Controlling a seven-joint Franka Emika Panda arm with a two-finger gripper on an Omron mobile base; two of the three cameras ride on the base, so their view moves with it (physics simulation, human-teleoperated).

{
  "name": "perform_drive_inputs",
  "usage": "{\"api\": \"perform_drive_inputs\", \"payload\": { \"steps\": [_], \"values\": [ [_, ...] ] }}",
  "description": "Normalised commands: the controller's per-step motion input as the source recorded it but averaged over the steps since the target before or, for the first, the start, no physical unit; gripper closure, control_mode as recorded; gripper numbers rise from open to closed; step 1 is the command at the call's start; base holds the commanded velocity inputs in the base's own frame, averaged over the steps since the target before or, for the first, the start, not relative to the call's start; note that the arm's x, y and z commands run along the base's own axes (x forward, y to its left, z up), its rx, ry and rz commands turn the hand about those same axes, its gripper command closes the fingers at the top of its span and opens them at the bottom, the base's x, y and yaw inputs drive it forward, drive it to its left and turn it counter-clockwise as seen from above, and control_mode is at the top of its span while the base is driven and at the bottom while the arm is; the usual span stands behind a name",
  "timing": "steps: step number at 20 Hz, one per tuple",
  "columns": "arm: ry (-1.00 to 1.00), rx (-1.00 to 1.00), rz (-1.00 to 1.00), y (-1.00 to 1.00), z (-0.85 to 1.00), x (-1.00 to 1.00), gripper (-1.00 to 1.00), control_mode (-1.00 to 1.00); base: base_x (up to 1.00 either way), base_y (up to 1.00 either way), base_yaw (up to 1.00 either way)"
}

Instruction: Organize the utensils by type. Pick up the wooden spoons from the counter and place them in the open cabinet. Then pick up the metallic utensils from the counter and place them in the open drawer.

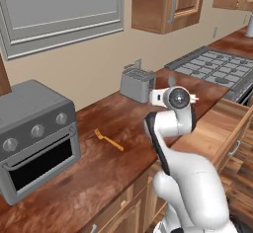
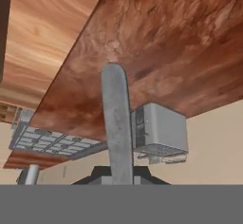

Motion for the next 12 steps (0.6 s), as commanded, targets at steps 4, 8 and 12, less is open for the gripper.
{"api": "perform_drive_inputs", "payload": {
  "steps": [4,8,12],
  "values": [
    [0.16,-0.12,-0.03,0.0,0.49,-0.4,1.0,-1.0,0.0,0.0,0.0],
    [-0.02,0.06,-0.12,-0.28,-0.12,-0.4,1.0,-1.0,0.0,0.0,0.0],
    [-0.13,0.3,-0.22,-0.46,-0.46,-0.43,1.0,-1.0,0.0,0.0,0.0]
  ]
}}
